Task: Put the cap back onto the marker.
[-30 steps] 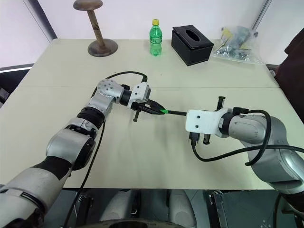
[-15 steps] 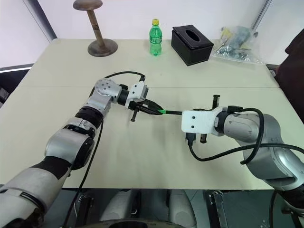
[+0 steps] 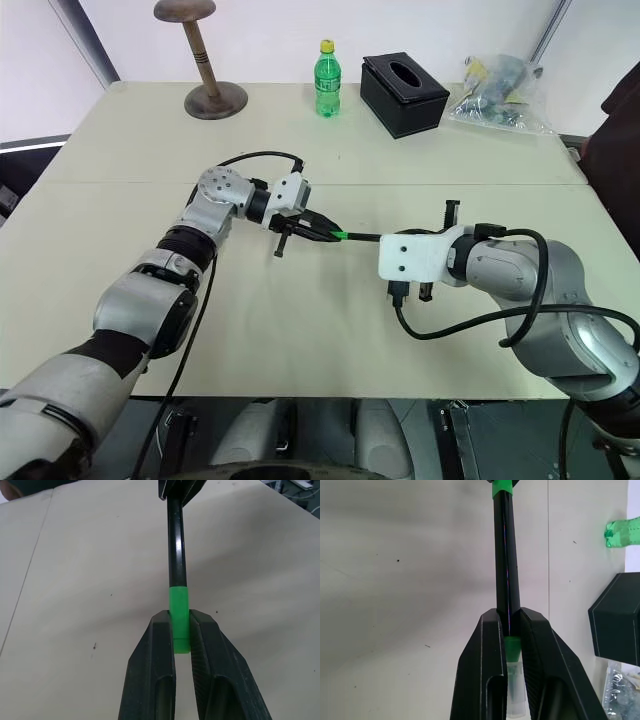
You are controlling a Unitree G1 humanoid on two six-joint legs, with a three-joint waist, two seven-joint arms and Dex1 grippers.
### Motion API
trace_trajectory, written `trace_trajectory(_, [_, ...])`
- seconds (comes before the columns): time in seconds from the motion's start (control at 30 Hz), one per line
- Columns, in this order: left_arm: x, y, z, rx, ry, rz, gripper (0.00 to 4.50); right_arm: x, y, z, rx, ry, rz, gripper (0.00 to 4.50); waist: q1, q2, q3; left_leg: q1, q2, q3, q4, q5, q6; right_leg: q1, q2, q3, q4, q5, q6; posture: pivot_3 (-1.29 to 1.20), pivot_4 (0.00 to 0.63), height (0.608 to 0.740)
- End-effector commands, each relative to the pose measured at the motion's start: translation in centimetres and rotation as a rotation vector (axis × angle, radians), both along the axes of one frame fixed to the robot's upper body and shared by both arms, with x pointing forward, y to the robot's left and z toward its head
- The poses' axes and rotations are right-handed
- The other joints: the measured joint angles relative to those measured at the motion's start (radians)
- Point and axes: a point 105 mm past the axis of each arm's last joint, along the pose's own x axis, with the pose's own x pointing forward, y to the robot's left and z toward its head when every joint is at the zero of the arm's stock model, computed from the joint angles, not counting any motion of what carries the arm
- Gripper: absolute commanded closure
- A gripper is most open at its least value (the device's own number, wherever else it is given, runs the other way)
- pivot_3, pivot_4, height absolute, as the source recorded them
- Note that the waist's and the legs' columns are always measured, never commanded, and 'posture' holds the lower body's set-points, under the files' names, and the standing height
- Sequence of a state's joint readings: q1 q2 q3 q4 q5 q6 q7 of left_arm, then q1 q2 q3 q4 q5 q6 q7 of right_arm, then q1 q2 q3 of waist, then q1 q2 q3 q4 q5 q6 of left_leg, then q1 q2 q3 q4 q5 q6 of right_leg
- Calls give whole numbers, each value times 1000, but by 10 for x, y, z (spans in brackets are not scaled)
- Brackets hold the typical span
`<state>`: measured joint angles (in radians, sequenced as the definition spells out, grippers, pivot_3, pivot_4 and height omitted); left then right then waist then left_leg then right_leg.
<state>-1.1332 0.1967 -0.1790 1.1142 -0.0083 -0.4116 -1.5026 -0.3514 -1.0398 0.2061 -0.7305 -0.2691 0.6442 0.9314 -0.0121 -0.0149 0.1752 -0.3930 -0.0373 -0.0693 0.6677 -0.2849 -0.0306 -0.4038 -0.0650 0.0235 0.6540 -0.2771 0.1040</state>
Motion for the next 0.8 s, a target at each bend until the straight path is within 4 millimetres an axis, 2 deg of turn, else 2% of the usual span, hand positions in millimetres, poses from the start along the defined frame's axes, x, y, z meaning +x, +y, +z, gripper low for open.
trace_trajectory(0.03, [-3, -10, 11, -20, -53, -40, 4500, -3, 2, 13, 2, -53, 25, 4462, 0, 0, 0, 0, 0, 0, 0, 0, 0, 0, 0, 0, 0, 0, 0, 0, 150, 740])
trace_trajectory(0.8, [-4, -12, 11, -30, -44, -43, 4500, -2, -5, 12, 11, -47, 3, 4462, 0, 0, 0, 0, 0, 0, 0, 0, 0, 0, 0, 0, 0, 0, 0, 0, 150, 740])
